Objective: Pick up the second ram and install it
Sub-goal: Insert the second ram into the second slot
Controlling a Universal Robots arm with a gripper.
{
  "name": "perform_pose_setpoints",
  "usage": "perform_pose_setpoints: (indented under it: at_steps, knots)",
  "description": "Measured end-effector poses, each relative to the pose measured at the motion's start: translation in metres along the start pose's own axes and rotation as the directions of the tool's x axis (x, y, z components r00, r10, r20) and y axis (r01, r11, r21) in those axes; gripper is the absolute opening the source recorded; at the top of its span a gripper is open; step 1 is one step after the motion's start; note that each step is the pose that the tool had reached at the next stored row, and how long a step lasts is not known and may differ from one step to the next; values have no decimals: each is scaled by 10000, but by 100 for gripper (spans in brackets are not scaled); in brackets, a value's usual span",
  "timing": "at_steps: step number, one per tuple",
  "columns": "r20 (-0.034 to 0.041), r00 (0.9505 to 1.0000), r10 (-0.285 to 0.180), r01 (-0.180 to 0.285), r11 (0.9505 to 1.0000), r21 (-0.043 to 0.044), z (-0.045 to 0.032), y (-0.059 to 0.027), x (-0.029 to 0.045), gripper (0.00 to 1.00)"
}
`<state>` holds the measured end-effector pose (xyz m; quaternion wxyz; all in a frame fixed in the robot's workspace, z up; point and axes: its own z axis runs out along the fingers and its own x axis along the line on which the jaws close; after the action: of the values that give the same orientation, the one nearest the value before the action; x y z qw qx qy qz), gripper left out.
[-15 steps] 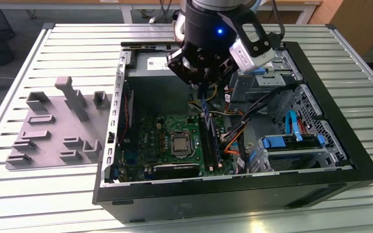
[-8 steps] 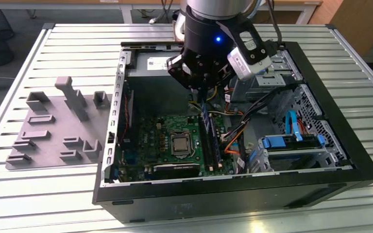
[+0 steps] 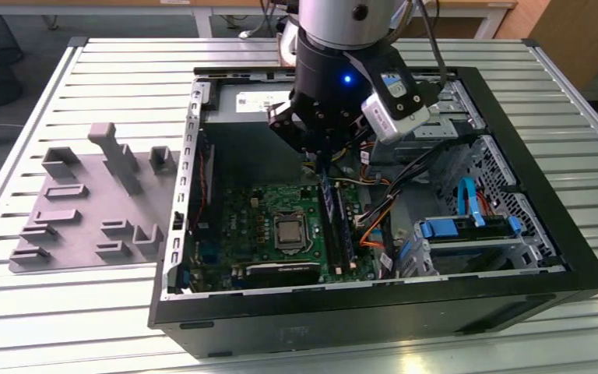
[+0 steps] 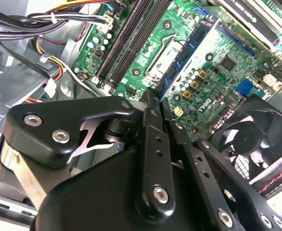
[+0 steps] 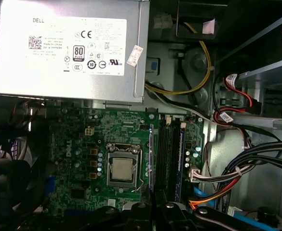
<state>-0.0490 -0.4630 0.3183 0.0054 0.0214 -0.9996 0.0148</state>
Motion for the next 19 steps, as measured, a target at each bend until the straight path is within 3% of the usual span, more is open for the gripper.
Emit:
perform_pose_setpoints:
  at_steps: [7,19]
  knots:
    - [1,10000,-2,2,10000,-1,25,-1,-28,14]
    - [-4,9999,124,-124,9999,-1,237,-18,-59,14]
